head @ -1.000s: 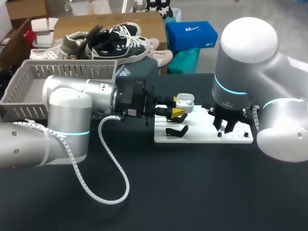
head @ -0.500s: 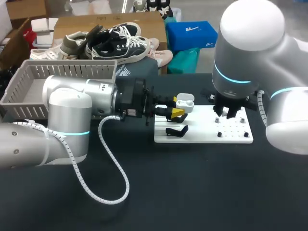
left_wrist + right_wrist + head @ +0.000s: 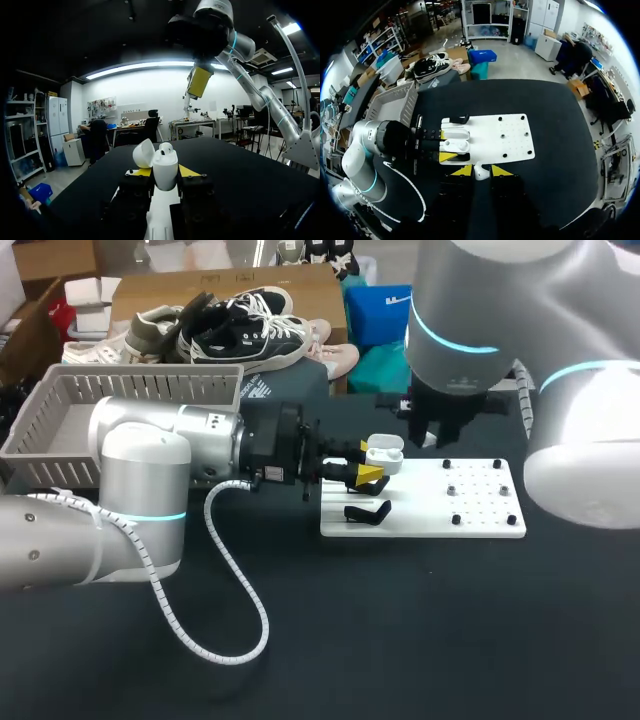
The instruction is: Pick up each earbud case from the left stands, insert the matching earbuds, close the lid, and place the case in the box.
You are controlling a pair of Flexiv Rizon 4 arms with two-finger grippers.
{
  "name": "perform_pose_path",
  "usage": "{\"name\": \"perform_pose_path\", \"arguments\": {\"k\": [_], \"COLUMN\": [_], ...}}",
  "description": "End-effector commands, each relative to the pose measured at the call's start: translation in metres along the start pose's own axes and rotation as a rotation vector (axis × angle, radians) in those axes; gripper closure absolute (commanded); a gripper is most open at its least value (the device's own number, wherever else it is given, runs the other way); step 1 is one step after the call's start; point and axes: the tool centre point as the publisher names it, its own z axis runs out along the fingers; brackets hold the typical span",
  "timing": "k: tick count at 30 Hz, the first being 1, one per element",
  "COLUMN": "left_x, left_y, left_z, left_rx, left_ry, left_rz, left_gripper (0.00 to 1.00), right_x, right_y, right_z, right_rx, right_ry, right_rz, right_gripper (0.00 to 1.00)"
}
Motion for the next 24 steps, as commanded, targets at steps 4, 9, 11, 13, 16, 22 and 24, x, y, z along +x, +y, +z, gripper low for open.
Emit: {"name": "perform_pose_path", "arguments": {"k": [4, 9, 11, 13, 16, 22, 24], "left_x": [0.0, 0.0, 0.0, 0.0, 0.0, 0.0, 0.0], "left_y": [0.001, 0.001, 0.001, 0.001, 0.001, 0.001, 0.001], "left_z": [0.0, 0.0, 0.0, 0.0, 0.0, 0.0, 0.0], "left_rx": [0.001, 0.001, 0.001, 0.001, 0.001, 0.001, 0.001], "left_ry": [-0.001, -0.001, -0.001, -0.001, -0.001, -0.001, -0.001], "left_rz": [0.001, 0.001, 0.001, 0.001, 0.001, 0.001, 0.001], "left_gripper": [1.0, 1.0, 1.0, 1.0, 1.0, 1.0, 1.0], "right_x": [-0.011, -0.014, -0.015, -0.015, -0.017, -0.018, -0.018], "right_y": [0.024, 0.037, 0.04, 0.043, 0.046, 0.05, 0.05], "right_z": [0.01, 0.016, 0.02, 0.024, 0.029, 0.034, 0.036], "right_rx": [-0.012, -0.018, -0.02, -0.022, -0.022, -0.032, -0.04], "right_ry": [0.118, 0.138, 0.142, 0.15, 0.15, 0.154, 0.157], "right_rz": [-0.059, -0.078, -0.081, -0.087, -0.091, -0.096, -0.095], "right_gripper": [1.0, 1.0, 1.0, 1.0, 1.0, 1.0, 1.0]}}
